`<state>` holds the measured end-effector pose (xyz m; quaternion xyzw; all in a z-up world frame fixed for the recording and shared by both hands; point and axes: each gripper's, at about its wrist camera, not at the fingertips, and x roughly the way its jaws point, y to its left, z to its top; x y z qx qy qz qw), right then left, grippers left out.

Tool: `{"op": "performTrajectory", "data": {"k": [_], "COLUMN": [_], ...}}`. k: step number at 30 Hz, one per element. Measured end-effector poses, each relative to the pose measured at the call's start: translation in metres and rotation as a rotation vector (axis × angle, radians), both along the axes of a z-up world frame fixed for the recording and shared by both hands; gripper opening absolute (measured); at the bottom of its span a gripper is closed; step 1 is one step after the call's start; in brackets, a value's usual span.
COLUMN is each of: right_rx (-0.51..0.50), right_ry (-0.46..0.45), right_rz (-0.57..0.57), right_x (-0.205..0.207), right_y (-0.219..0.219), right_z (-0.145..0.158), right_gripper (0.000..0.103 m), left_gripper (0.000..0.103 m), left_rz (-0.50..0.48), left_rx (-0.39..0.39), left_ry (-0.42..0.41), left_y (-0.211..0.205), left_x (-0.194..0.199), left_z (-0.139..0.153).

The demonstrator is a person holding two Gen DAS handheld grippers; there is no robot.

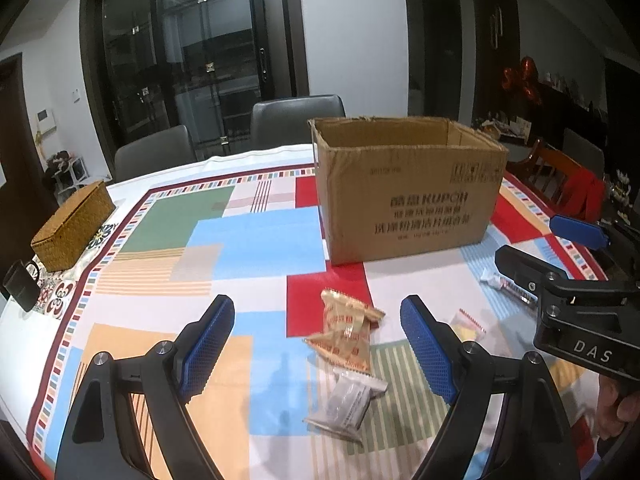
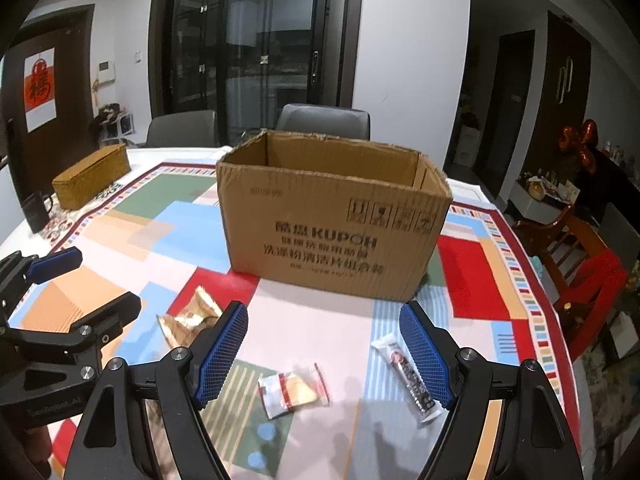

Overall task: Organize snacks
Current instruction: 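Withdraw both open tools from the box back over the remaining snacks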

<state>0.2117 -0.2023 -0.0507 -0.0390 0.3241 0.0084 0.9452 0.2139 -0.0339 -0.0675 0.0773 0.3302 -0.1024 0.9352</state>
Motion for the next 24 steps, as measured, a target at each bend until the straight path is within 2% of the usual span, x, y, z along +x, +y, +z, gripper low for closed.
{"op": "performTrajectory", "data": {"k": [24], "right_rx": [-0.018], "right_ry": [0.116], "right_rz": [0.04], "right_x": [-0.001], "right_y": [0.007], "right_z": [-0.054], "right_gripper": [0.079], "left_gripper": [0.084], "left_rz": [-0.071], "left_rx": [0.023], "left_ry": [0.084], "left_y": [-0.007], "left_x": [-0.017], "left_z": [-0.051]}}
